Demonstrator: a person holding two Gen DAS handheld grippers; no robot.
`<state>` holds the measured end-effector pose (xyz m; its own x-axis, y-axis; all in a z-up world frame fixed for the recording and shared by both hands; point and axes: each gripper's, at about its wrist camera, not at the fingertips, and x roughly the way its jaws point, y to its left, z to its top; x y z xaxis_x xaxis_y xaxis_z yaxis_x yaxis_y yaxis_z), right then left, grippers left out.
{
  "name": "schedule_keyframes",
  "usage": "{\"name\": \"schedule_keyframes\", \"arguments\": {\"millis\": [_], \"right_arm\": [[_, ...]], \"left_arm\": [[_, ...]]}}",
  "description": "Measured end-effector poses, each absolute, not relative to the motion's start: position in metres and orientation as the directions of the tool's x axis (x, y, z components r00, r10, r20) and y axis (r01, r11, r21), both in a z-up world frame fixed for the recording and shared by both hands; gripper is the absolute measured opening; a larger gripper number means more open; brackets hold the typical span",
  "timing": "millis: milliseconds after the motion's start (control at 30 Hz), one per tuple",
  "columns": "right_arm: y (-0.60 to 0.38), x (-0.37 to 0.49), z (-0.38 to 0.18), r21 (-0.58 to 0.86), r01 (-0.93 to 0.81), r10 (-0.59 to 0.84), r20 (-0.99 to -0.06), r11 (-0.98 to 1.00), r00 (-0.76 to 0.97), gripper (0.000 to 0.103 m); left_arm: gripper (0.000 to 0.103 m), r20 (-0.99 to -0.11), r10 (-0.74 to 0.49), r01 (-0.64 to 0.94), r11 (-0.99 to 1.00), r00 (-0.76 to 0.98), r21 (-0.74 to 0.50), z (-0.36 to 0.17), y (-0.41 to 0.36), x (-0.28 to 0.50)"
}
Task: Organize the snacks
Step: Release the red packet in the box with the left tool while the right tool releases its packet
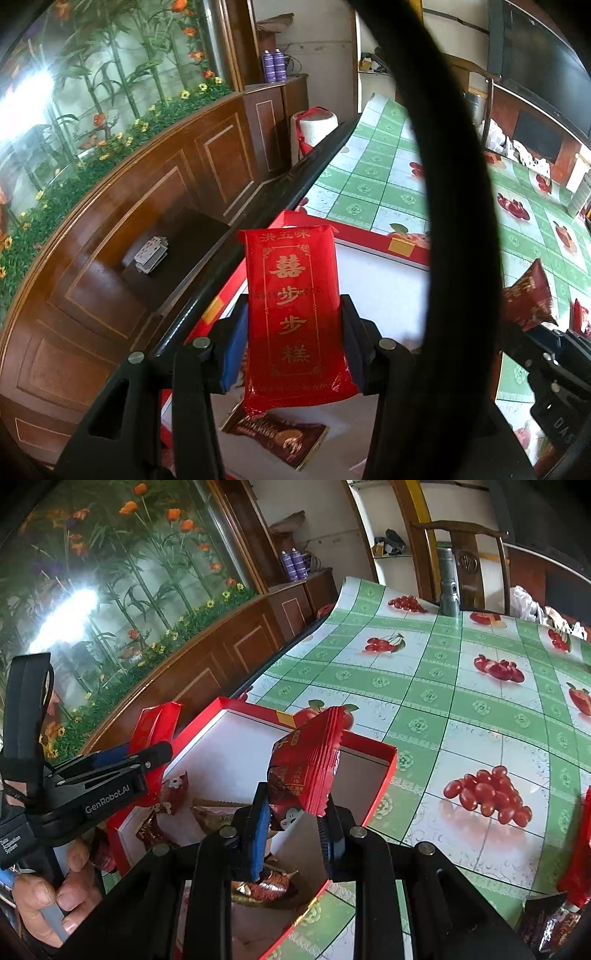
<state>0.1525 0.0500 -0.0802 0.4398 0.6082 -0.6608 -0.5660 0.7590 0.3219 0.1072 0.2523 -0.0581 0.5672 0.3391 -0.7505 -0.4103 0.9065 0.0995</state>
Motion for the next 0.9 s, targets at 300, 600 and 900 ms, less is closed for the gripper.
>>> {"name": "schedule_keyframes", "arguments": {"millis": [300, 600, 900], "right_arm": [[0.067, 0.173, -0.099, 0.377, -0.546, 0.623, -0.683, 0.748, 0.382, 0.023], [0.075, 0.179, -0.109, 0.394, -0.539, 0.625, -0.697, 0.744, 0.353, 0.023], [0.083, 0.184, -0.116, 0.372, -0.547, 0.601, -0.729, 0.750, 0.328, 0.025]], "left_arm": [[0.048, -0.790, 0.329, -0.407, 0.906, 0.518, 0.111, -0.077, 0.259, 0.136], [0.048, -0.816, 0.331, -0.408, 0.904, 0.475, 0.129, -0.092, 0.262, 0.156], [0.048, -0.842, 0.320, -0.382, 0.912, 0.435, 0.149, -0.107, 0.256, 0.173]]}}
